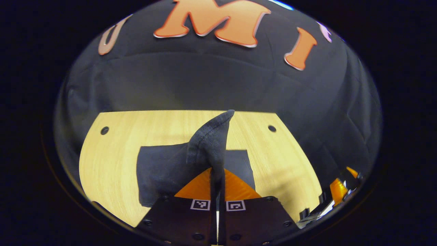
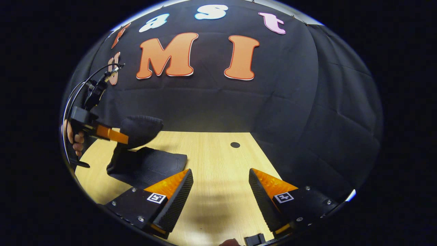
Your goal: Grasp the waist and the cuffs of the jeans and fold them to make the two legs overlap; first hold the waist and fold one-third of the jeans toward the cuffs, then hold the cuffs and fold the remaining one-third in the same direction to finish folding.
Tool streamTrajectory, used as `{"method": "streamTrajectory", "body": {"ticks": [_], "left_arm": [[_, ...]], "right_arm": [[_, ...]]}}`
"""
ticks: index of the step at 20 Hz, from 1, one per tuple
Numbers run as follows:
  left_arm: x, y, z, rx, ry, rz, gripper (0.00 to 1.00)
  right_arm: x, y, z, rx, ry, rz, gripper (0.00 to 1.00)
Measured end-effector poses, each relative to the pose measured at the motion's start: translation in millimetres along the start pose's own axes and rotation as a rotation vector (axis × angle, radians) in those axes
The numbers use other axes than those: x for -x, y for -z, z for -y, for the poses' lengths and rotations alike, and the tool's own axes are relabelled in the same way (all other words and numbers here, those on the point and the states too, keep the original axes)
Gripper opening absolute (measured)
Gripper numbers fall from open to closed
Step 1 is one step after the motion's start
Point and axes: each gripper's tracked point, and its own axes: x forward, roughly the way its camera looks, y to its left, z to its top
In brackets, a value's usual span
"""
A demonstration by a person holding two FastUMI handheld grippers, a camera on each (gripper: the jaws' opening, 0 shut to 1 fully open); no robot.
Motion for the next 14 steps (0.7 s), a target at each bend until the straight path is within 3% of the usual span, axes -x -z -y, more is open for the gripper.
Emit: {"method": "streamTrajectory", "body": {"ticks": [3,5,6,7,11,14], "left_arm": [[-17.3,34.1,13.3,-0.097,-0.006,-0.069,0.03],[-21.1,54.4,30.6,-0.119,0.049,-0.107,0.11],[-18.6,56.3,41.0,-0.110,0.081,-0.101,0.25],[-13.0,54.2,47.8,-0.107,0.107,-0.090,0.25],[11.6,27.8,34.2,-0.141,0.048,0.041,1.00],[56.9,-2.3,19.4,-0.114,-0.022,0.215,0.96]], "right_arm": [[-0.7,3.6,4.3,-0.005,-0.004,-0.005,0.99],[1.7,5.8,6.1,-0.003,-0.010,-0.004,0.99],[2.5,5.6,5.9,-0.002,-0.014,-0.001,0.99],[2.6,3.8,5.1,-0.002,-0.018,0.003,0.99],[11.2,-8.2,-1.0,0.002,-0.032,0.044,0.99],[18.1,-30.9,-16.8,-0.002,-0.052,0.115,0.99]]}}
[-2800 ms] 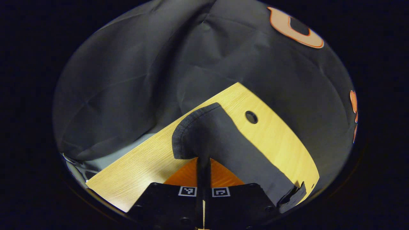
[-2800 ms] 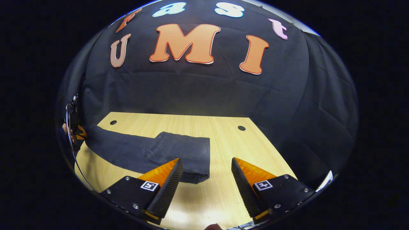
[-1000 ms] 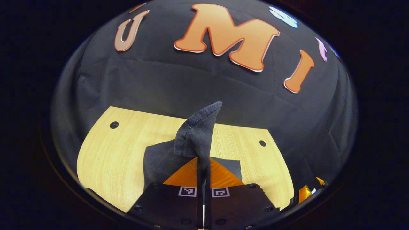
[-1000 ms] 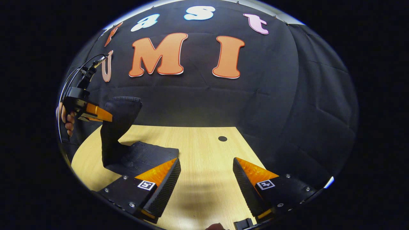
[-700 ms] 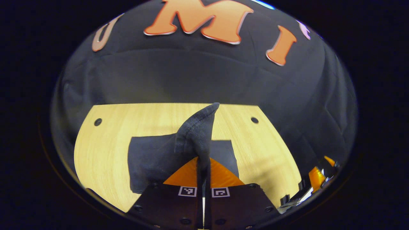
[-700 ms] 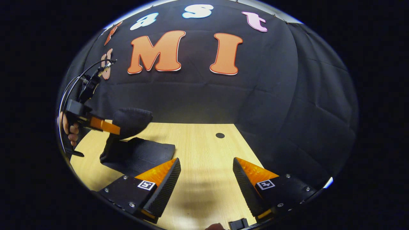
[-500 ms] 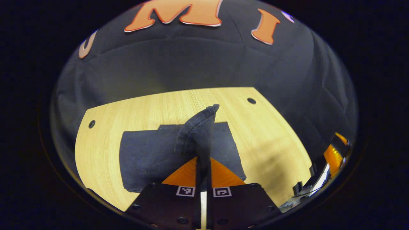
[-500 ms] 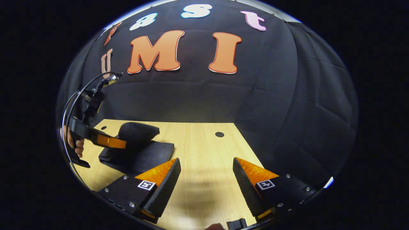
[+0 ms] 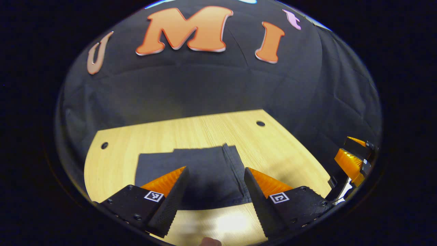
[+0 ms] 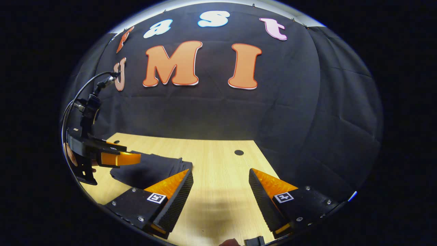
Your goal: Grasp the waist and the cuffs of the jeans and fold them to make the two legs overlap; first hold the waist and fold one-third of the jeans toward the cuffs, then hold the cuffs and fold the remaining one-third in the same direction to finish folding.
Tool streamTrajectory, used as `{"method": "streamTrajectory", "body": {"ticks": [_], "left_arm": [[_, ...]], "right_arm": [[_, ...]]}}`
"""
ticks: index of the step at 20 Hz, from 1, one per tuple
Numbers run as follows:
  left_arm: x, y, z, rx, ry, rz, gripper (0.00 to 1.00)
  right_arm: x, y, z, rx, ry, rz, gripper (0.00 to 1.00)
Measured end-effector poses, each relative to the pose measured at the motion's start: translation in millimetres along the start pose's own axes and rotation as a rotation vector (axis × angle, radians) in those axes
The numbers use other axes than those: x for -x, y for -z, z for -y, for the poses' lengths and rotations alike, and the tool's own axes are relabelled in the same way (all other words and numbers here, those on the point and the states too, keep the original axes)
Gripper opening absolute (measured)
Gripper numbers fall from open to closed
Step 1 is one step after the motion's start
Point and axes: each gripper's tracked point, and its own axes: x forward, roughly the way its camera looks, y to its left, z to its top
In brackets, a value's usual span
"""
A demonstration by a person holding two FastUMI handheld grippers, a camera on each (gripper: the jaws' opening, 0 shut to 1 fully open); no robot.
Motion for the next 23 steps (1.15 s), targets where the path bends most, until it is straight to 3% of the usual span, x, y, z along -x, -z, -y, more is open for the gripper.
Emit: {"method": "streamTrajectory", "body": {"ticks": [6,10,14,23], "left_arm": [[96.2,-51.6,-42.4,-0.022,-0.154,0.293,0.98],[155.2,-73.0,-60.6,0.009,-0.201,0.422,0.98],[215.3,-75.9,-77.3,0.000,-0.239,0.521,0.98],[311.6,-35.7,-121.1,-0.013,-0.317,0.599,0.96]], "right_arm": [[16.3,-40.1,-58.0,0.017,-0.078,0.131,0.99],[40.9,-60.2,-94.0,0.027,-0.109,0.202,0.99],[64.8,-76.9,-131.4,0.006,-0.144,0.261,0.98],[115.5,-97.0,-177.5,0.041,-0.170,0.334,0.98]]}}
